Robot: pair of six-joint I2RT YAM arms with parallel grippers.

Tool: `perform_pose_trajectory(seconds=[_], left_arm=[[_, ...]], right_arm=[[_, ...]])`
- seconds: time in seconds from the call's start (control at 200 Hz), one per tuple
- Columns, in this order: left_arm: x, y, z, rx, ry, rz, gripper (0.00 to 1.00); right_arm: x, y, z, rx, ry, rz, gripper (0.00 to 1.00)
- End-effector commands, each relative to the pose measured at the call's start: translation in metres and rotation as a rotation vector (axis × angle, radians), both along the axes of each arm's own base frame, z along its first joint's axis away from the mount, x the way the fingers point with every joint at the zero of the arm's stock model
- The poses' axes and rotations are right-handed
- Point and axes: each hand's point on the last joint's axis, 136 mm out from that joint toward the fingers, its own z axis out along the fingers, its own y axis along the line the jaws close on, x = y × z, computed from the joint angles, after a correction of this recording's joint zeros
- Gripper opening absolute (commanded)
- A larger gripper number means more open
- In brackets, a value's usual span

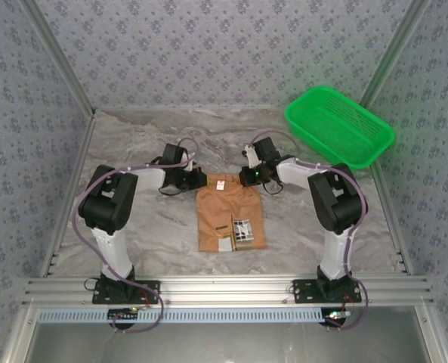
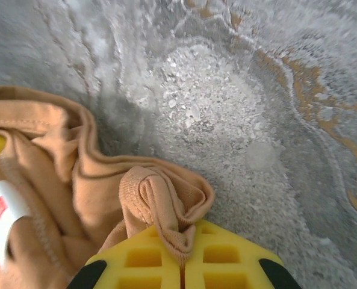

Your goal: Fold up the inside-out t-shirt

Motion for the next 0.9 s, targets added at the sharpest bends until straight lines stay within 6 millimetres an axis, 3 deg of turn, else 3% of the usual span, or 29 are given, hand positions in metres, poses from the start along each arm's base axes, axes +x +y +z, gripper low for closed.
perform_pose_trajectory(seconds=[0.0, 0.105, 0.33, 0.35, 0.455, 0.6, 0.7, 0.759, 0.834, 0.894], left_arm=[[0.018, 0.006, 0.034, -0.029, -0.106, 0.04, 0.0], [0.027, 0.01, 0.048, -0.048, -0.149, 0.061, 0.0], [0.054, 0.014, 0.088, -0.068, -0.241, 0.099, 0.0], [0.058, 0.014, 0.094, -0.071, -0.255, 0.104, 0.0], [0.079, 0.021, 0.132, -0.083, -0.333, 0.126, 0.0], [0.096, 0.025, 0.206, -0.106, -0.479, 0.134, 0.0], [0.095, 0.025, 0.247, -0.12, -0.558, 0.123, 0.0], [0.089, 0.026, 0.26, -0.127, -0.582, 0.119, 0.0], [0.078, 0.025, 0.259, -0.13, -0.583, 0.108, 0.0], [0.066, 0.022, 0.247, -0.13, -0.563, 0.096, 0.0]], right_arm=[[0.019, 0.006, 0.054, 0.133, -0.146, -0.023, 0.0], [0.029, 0.0, 0.074, 0.184, -0.213, -0.05, 0.0], [0.057, 0.007, 0.1, 0.262, -0.279, -0.079, 0.0], [0.066, 0.01, 0.115, 0.275, -0.314, -0.077, 0.0], [0.086, 0.013, 0.147, 0.297, -0.389, -0.079, 0.0], [0.102, 0.016, 0.21, 0.327, -0.516, -0.056, 0.0], [0.102, 0.017, 0.247, 0.342, -0.595, -0.033, 0.0], [0.097, 0.016, 0.26, 0.342, -0.626, -0.023, 0.0], [0.086, 0.014, 0.261, 0.334, -0.639, -0.01, 0.0], [0.071, 0.012, 0.246, 0.325, -0.62, -0.003, 0.0]])
